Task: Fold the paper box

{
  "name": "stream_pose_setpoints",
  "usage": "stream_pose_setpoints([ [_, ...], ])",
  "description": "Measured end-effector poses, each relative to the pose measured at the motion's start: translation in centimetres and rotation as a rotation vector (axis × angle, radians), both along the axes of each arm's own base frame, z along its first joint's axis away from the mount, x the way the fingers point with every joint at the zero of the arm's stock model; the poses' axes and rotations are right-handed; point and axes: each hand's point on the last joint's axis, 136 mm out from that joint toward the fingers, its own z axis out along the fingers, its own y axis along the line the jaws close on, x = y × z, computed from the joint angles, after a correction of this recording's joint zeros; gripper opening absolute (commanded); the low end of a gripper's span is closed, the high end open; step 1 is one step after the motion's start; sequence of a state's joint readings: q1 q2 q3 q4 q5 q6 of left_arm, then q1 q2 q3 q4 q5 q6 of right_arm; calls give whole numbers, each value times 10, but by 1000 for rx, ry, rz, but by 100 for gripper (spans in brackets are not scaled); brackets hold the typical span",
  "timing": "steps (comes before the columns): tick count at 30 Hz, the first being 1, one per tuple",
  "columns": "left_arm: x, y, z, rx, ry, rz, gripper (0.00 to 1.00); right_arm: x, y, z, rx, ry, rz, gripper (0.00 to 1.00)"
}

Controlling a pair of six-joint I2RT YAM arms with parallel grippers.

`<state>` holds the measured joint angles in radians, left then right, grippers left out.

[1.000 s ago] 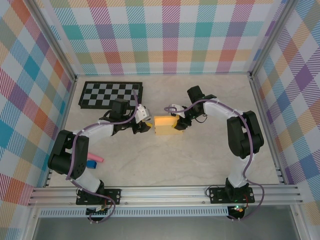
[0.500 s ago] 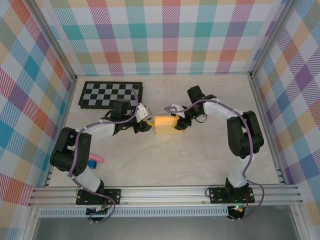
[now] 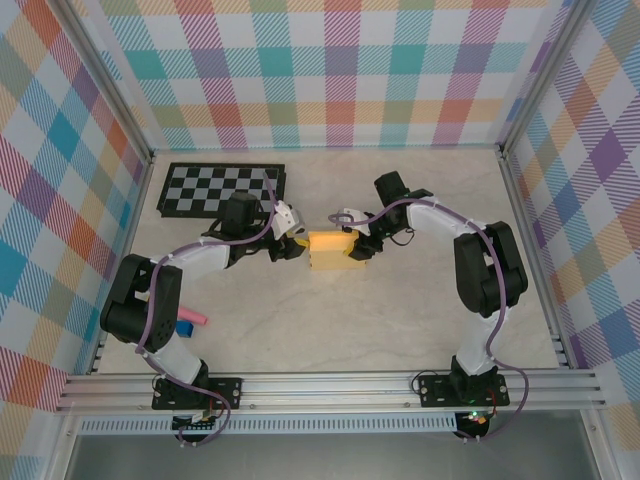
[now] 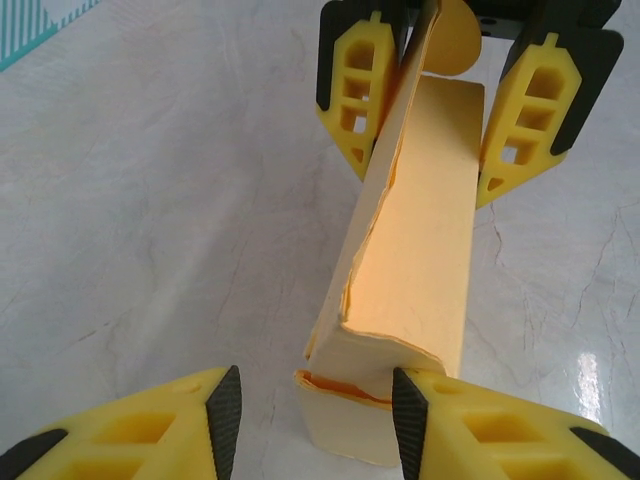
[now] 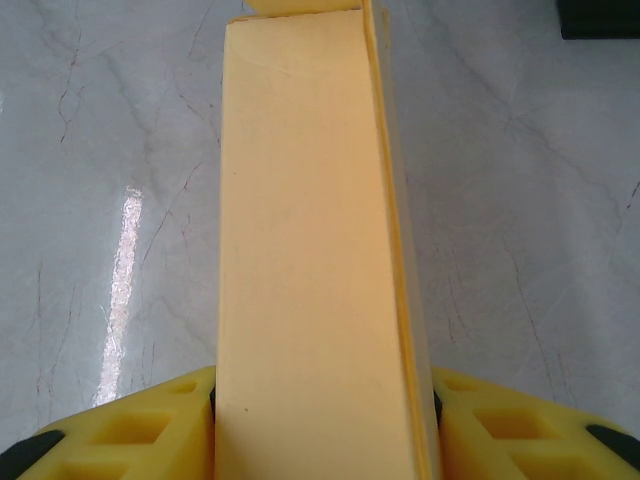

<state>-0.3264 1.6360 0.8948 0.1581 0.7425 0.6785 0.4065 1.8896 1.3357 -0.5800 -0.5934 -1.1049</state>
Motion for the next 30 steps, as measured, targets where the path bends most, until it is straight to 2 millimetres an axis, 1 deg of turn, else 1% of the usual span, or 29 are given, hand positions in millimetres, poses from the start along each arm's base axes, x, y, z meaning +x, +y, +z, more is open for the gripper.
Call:
stream_pose_setpoints([
  [6, -2, -5, 0, -1, 3, -11, 47, 0, 0, 0, 1, 2, 1, 48],
  [12, -2, -5, -2, 2, 4, -10, 47, 0, 0, 0, 1, 1, 1, 48],
  [20, 0, 0, -4, 11, 2, -7, 48, 0, 0, 0, 1, 1, 1, 48],
  [25, -6, 3, -12, 35, 21, -21, 47, 0, 0, 0, 2, -1, 3, 48],
  [30, -8, 4, -15, 45, 30, -25, 47, 0, 0, 0, 1, -1, 3, 48],
])
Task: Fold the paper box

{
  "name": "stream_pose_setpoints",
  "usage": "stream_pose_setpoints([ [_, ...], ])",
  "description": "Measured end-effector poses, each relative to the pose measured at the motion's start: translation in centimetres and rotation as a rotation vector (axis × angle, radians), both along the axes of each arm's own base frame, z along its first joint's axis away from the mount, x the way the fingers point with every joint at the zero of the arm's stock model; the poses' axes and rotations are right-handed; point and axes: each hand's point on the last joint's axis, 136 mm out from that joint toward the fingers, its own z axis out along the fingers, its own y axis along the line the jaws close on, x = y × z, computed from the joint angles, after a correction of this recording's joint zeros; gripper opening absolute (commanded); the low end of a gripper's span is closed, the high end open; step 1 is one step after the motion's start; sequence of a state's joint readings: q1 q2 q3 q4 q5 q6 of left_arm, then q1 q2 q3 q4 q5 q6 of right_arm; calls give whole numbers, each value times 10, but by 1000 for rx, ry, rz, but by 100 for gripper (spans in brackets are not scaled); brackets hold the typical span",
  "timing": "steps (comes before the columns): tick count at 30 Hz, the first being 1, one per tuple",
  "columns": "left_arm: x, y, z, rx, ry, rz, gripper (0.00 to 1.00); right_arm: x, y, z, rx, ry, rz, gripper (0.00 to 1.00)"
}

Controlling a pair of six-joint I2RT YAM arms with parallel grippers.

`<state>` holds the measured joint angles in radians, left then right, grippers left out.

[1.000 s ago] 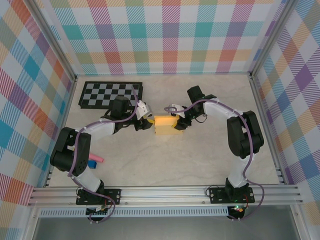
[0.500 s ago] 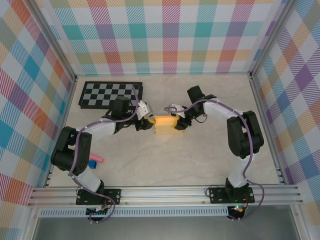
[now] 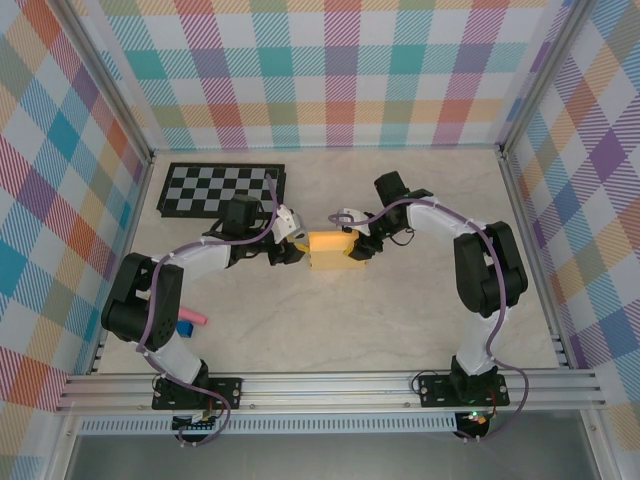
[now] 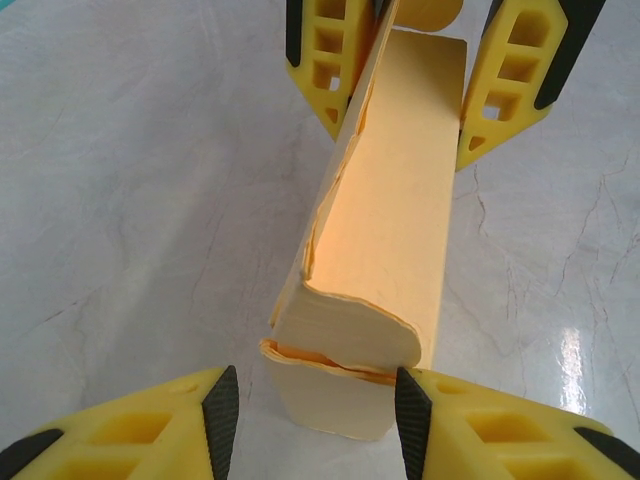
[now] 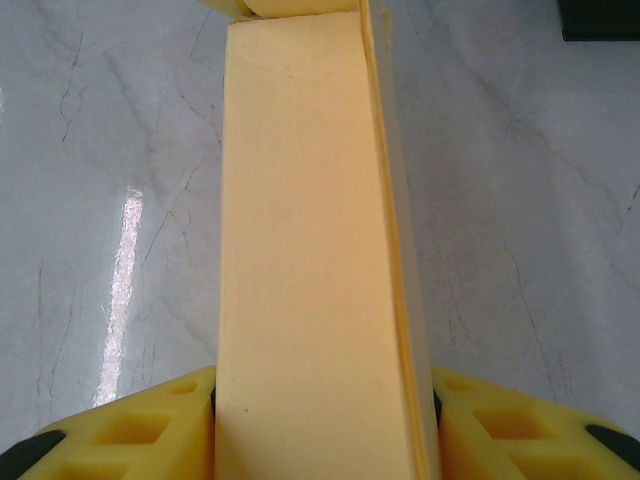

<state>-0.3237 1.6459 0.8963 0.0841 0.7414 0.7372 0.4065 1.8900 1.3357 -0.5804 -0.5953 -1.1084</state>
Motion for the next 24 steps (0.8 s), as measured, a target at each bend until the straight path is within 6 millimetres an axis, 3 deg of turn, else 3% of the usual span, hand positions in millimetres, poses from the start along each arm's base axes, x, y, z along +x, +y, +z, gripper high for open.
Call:
stream_pose_setpoints([
  [7, -1, 4, 4, -4, 5, 5, 48, 0, 0, 0, 0, 0, 0, 48],
  [16, 0, 16, 50, -63, -78, 23, 48, 0, 0, 0, 0, -1, 0, 48],
  [24, 20, 13, 44, -65, -62, 27, 48, 0, 0, 0, 0, -1, 1, 48],
])
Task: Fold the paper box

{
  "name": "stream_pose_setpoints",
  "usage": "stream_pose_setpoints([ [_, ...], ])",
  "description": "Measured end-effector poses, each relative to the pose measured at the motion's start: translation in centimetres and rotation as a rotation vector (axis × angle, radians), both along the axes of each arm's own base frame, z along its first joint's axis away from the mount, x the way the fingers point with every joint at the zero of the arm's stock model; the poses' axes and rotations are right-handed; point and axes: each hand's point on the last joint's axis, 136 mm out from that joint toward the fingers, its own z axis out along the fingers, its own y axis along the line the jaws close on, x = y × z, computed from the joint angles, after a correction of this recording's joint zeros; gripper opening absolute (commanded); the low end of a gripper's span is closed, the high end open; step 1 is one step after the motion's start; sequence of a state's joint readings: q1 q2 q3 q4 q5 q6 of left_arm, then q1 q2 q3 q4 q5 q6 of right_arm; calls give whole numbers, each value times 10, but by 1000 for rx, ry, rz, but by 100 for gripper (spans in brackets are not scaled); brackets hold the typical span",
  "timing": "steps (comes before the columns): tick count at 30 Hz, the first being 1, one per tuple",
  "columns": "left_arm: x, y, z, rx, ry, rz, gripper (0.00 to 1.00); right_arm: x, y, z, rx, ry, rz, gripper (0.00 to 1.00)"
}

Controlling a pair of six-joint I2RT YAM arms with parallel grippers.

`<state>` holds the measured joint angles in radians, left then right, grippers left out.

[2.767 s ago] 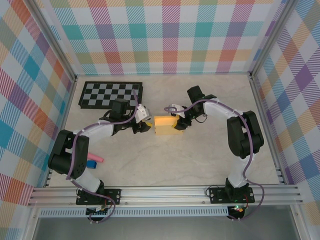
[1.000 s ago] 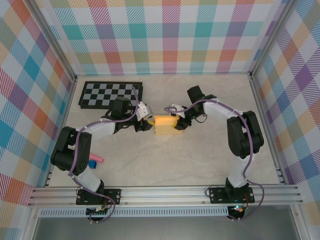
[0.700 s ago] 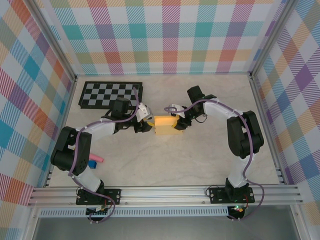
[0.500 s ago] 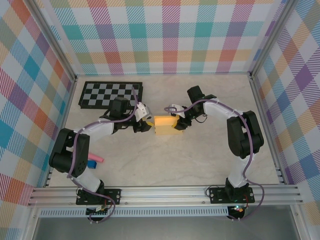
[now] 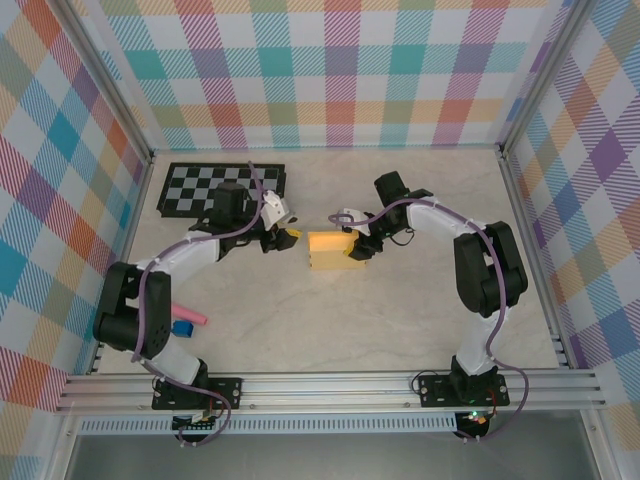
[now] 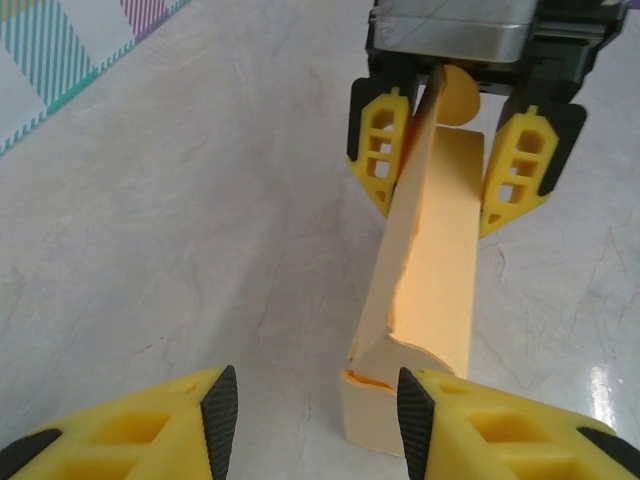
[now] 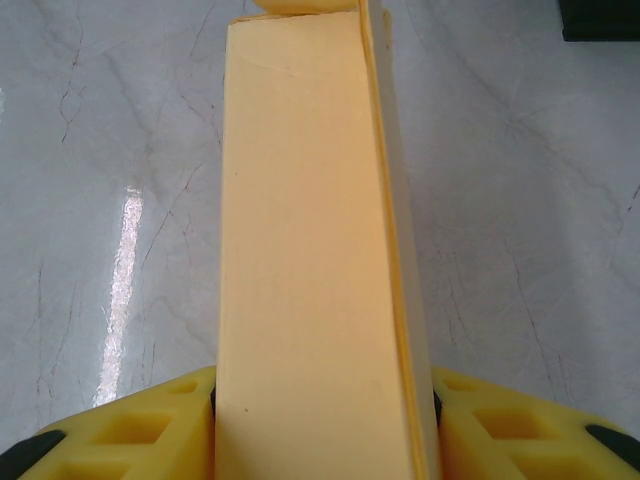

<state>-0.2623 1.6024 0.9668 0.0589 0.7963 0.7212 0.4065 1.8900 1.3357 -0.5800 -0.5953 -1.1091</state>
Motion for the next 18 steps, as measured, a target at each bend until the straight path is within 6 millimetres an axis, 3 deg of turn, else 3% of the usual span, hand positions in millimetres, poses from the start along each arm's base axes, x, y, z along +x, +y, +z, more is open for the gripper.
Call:
stream_pose_setpoints([
  [5, 8, -7, -8, -30, 40, 11, 48, 0, 0, 0, 0, 0, 0, 48],
  [18, 8, -29, 11, -77, 21, -27, 48, 0, 0, 0, 0, 1, 0, 48],
])
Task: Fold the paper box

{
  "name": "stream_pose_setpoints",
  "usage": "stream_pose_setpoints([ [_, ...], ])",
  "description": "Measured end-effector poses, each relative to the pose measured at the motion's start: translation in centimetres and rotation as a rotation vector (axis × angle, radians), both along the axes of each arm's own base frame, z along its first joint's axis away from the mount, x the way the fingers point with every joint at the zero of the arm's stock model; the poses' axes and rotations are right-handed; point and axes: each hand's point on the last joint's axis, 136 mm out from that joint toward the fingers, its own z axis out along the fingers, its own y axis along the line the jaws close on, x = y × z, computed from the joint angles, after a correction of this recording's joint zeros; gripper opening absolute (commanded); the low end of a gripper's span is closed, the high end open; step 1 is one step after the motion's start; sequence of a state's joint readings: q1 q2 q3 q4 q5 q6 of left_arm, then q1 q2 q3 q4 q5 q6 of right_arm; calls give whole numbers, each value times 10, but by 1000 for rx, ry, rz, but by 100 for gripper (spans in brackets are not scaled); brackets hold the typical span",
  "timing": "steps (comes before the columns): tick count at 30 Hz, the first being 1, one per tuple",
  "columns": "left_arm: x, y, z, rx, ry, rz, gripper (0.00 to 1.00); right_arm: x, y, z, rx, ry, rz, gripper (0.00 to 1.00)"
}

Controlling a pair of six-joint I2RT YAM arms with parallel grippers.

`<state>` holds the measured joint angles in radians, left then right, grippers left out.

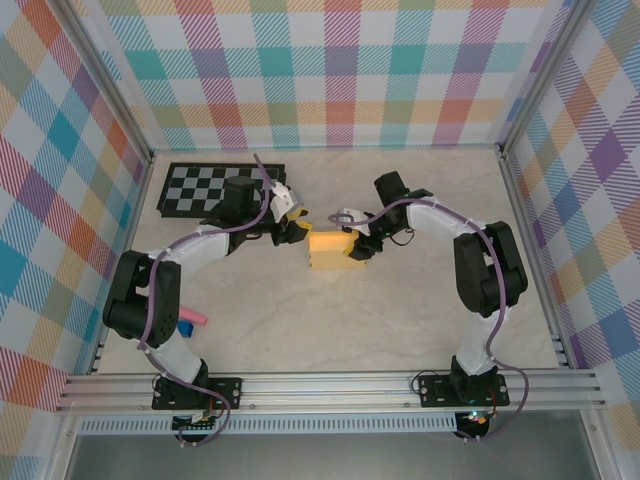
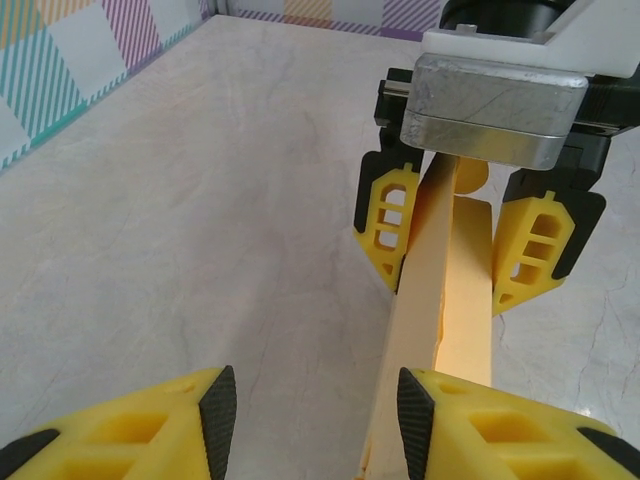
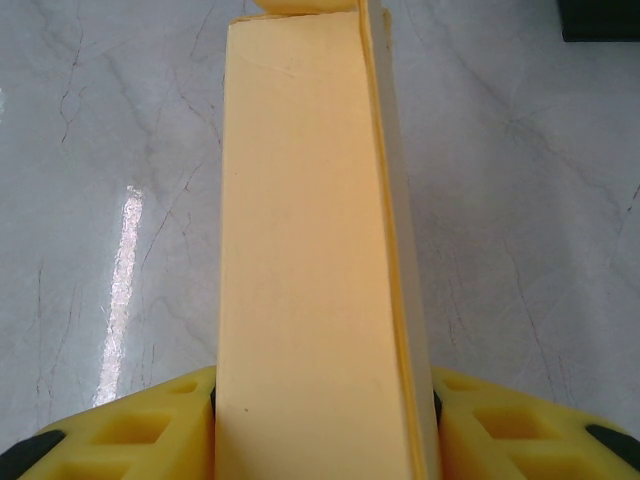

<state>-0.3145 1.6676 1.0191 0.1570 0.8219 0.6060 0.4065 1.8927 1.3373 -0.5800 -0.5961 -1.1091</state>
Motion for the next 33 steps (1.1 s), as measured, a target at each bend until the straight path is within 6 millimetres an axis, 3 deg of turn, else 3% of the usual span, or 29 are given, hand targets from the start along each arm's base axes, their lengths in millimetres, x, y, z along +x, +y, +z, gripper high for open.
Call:
stream_pose_setpoints([
  [12, -13, -6, -13, 41, 1, -65, 44, 0, 0, 0, 0, 0, 1, 48],
  [24, -34, -1, -40, 99, 65, -93, 42, 0, 1, 0, 3, -3, 4, 48],
  [33, -35, -1, -41, 89, 61, -67, 42, 0, 1, 0, 4, -4, 8, 48],
])
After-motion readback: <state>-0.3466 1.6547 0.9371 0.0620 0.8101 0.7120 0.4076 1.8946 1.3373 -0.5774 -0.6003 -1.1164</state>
